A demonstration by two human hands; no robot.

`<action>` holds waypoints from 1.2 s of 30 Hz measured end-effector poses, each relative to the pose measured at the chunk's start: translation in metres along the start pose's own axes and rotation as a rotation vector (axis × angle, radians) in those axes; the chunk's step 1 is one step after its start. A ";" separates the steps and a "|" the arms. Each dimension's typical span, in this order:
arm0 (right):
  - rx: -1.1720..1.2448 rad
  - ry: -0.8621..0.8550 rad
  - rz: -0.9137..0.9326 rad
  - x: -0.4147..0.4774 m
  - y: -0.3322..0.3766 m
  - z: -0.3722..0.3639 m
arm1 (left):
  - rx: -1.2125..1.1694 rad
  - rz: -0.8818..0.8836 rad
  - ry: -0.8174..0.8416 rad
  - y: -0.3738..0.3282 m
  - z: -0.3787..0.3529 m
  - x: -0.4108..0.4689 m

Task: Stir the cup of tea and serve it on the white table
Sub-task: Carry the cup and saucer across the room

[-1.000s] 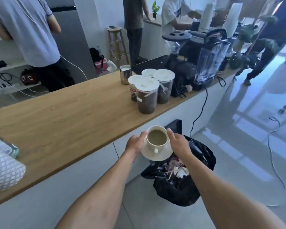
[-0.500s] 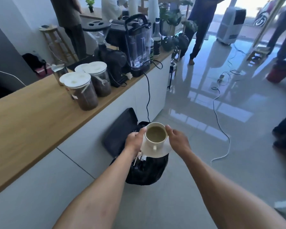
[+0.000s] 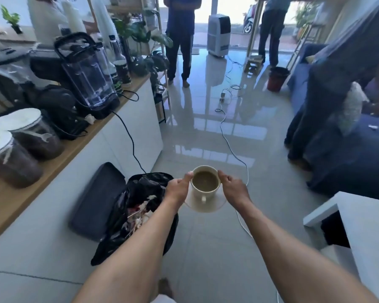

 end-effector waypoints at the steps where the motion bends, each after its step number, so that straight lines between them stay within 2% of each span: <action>1: -0.004 -0.020 -0.007 0.002 -0.004 0.010 | 0.007 -0.010 0.009 -0.004 -0.011 0.004; 11: 0.044 -0.231 -0.149 0.040 -0.053 0.108 | 0.148 -0.066 0.229 -0.064 -0.131 0.043; 22: 0.081 -0.476 -0.321 0.088 -0.095 0.211 | 0.285 -0.215 0.463 -0.144 -0.274 0.086; 32: 0.177 -0.667 -0.405 0.095 -0.133 0.285 | 0.415 -0.360 0.706 -0.195 -0.392 0.088; 36: 0.234 -0.754 -0.440 0.090 -0.153 0.315 | 0.463 -0.360 0.804 -0.205 -0.440 0.077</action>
Point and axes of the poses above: each hand's wrist, its own x-axis towards the middle knuckle, its own z-axis out of the back of the hand, y = z × x, the point moved 8 cm from there along x, towards the middle knuckle, and after that the axes turned 7 degrees about x, right-handed, at the moved point
